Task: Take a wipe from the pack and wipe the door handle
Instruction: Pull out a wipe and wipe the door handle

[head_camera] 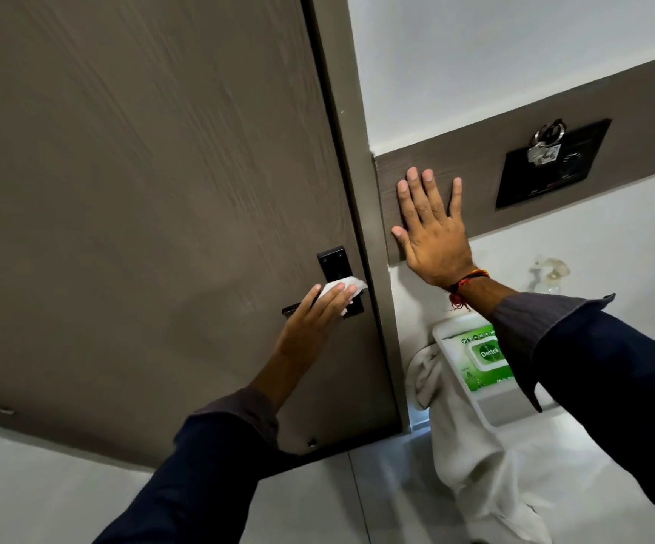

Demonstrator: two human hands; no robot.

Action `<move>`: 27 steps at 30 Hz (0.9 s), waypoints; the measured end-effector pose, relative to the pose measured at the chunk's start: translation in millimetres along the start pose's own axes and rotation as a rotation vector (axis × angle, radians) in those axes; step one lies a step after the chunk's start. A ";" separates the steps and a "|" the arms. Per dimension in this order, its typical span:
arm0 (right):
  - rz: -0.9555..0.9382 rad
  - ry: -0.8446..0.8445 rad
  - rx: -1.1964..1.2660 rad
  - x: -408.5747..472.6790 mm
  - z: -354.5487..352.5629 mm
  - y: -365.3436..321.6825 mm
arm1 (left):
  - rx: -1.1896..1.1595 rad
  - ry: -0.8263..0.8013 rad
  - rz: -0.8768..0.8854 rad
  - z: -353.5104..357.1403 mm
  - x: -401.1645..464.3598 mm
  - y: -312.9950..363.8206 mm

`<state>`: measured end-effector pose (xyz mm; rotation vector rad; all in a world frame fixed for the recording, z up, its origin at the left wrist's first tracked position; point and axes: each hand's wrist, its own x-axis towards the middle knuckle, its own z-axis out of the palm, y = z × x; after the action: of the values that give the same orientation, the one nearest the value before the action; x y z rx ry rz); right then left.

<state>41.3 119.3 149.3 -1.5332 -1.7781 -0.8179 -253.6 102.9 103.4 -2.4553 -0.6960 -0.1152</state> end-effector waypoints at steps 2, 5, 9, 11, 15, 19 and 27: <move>-0.002 0.001 -0.005 0.4 0.6 1.4 | -0.023 0.010 -0.022 -0.6 -8.6 -3.9; 0.002 0.009 -0.011 0.6 2.5 1.8 | -0.086 -0.032 -0.140 0.6 -38.2 -14.2; 0.000 0.011 -0.041 0.7 4.6 1.0 | -0.165 -0.101 -0.313 3.8 -76.4 -14.4; 0.004 0.006 -0.048 -0.8 4.7 2.7 | -0.219 -0.079 -0.404 2.2 -74.2 -1.0; -0.003 0.008 -0.062 -0.1 5.4 2.4 | -0.354 0.028 -0.659 -2.9 -38.3 40.7; -0.023 0.021 -0.069 -0.1 3.7 3.3 | -0.422 -0.003 -0.692 -2.6 -0.4 68.5; -0.019 0.013 -0.062 0.6 6.1 4.6 | -0.379 0.096 -0.951 1.5 -11.7 63.7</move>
<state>45.3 125.0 146.4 -1.5494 -1.7756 -0.8982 -231.6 54.0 66.9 -2.1957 -1.8702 -0.7741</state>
